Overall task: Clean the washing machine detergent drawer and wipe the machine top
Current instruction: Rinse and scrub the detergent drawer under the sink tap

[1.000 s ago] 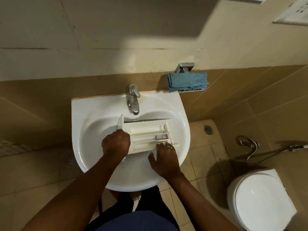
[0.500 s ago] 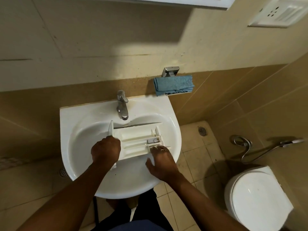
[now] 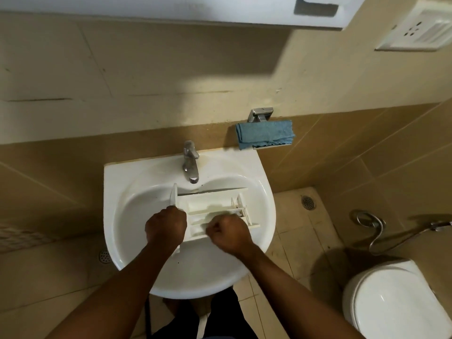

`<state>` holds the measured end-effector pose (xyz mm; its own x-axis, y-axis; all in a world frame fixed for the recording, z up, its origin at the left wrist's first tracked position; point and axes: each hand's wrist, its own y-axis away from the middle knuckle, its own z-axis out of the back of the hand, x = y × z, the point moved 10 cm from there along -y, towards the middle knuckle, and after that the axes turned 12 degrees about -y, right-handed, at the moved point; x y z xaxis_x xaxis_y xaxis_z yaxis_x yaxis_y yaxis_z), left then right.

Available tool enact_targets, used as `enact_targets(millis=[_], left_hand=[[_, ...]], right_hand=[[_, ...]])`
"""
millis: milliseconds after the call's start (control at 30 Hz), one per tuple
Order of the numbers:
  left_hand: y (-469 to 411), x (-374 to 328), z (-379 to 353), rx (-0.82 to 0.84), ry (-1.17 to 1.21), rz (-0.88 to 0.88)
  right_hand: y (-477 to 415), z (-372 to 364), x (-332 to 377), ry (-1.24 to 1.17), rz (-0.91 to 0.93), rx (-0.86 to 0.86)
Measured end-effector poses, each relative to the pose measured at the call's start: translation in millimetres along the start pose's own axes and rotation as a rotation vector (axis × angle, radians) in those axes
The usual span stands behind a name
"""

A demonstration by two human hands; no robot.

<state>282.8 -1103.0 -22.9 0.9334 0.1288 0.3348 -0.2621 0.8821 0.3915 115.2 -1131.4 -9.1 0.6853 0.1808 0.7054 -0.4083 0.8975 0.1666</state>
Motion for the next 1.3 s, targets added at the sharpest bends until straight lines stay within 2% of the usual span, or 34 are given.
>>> enact_targets(millis=[100,167,267,333,433,533,767,967,1300], left_hand=[[1,1,1,-0.039,0.075,0.027],[-1,0,0,-0.091,0.115,0.030],[-5,-3,-11,-0.113,0.187,0.008],[-4,-5,-14,-0.125,0.171,-0.021],[-1,-6,-2,-0.276,0.107,-0.007],[2,-6,11,-0.353,0.116,-0.024],[6,-4,22,-0.460,0.014,0.002],[2,-5,13,-0.356,0.076,0.007],[-2,-7,-1,-0.230,0.042,0.005]], right_hand=[[-36,2,-16,-0.864,-0.473,-0.038],[-62,-6,-7,-1.323,-0.612,-0.061],[-97,-17,-1,-1.511,-0.682,-0.112],[-109,-35,11,-1.609,-0.720,-0.046],[-111,-60,32,-1.707,-0.741,0.097],[-109,-73,33,-1.770,-0.778,0.107],[-120,-69,20,-1.853,-0.733,0.068],[-124,-64,36,-1.840,-0.682,0.178],[-128,-62,36,-1.767,-0.706,0.201]])
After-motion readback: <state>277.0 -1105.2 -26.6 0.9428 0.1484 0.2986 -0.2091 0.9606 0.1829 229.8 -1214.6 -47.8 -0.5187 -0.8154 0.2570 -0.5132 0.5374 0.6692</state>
